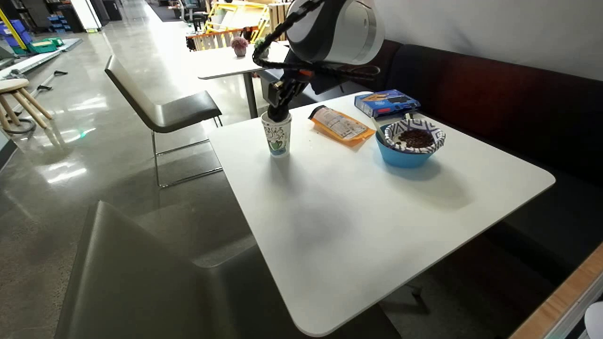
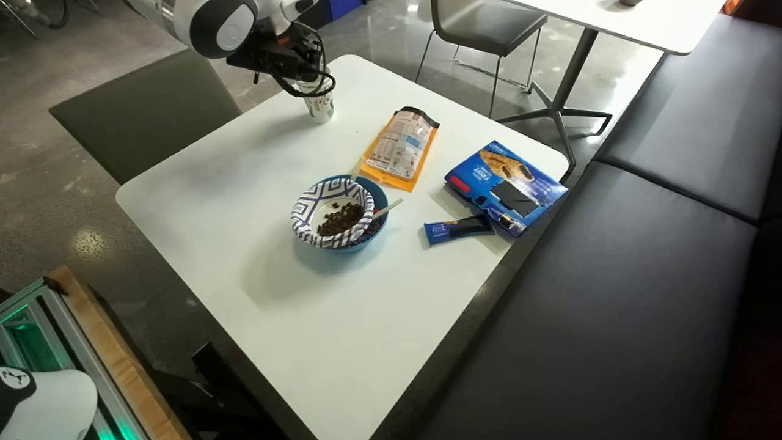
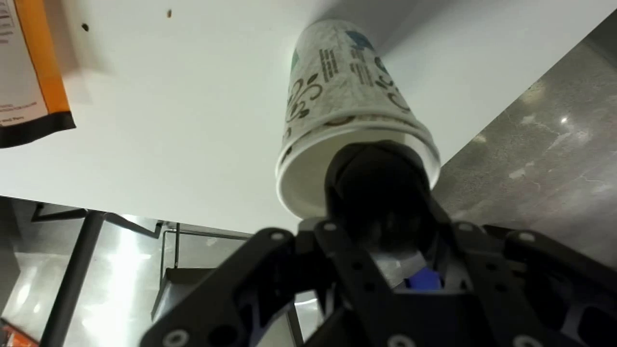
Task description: Put the black object inside the cup
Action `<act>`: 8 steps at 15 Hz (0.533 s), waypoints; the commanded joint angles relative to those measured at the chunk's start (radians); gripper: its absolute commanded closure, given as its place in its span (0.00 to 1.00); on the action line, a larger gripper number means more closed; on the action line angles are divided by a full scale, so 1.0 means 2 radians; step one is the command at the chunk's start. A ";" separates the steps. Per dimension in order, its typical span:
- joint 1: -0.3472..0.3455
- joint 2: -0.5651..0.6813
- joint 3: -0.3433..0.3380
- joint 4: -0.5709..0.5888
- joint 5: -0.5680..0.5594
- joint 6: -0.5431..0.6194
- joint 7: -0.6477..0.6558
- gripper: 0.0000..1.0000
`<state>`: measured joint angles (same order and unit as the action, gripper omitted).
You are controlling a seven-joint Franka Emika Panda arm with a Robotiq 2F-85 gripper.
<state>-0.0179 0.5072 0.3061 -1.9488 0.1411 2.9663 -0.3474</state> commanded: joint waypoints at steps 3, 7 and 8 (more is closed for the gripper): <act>0.036 0.016 -0.034 0.009 -0.028 0.024 0.064 0.87; 0.046 0.017 -0.044 0.011 -0.034 0.022 0.083 0.35; 0.042 0.014 -0.040 0.010 -0.033 0.019 0.082 0.29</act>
<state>0.0497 0.5304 0.2445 -1.9377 0.1041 2.9982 -0.2308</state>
